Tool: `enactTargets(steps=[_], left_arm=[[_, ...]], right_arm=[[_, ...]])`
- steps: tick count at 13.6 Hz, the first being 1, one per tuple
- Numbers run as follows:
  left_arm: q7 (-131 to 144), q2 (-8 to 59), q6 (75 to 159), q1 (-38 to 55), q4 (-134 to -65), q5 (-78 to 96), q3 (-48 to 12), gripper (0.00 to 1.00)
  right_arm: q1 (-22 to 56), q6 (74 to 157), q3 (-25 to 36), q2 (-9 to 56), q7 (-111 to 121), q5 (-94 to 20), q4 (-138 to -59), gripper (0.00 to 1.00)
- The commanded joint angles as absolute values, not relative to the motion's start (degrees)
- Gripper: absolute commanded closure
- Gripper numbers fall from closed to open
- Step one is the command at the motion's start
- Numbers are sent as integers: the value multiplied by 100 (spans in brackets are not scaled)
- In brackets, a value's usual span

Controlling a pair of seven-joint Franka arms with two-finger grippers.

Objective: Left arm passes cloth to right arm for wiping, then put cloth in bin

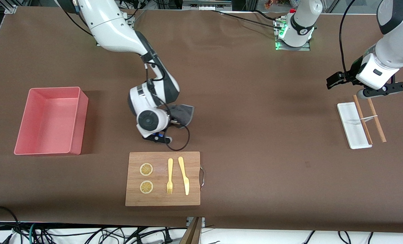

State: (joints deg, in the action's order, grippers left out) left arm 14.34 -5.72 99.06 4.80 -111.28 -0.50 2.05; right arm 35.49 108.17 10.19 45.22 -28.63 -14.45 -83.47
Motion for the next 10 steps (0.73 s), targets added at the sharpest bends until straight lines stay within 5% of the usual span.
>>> enactTargets(steps=[1, 6, 10], left_arm=[[1318, -475, 9923, 457, -10917, -237, 202, 0], [1081, -343, 9485, 483, -10153, -229, 193, 0], [1055, -203, 9466, 483, -9775, -229, 202, 0]], right_arm=[[3577, 10241, 1571, 4263, -2069, -1380, -8438, 100], [3577, 9449, 2837, 4201, 101, -1213, -8429, 100], [3699, 9448, 2936, 4262, 115, -1274, -8446, 100]])
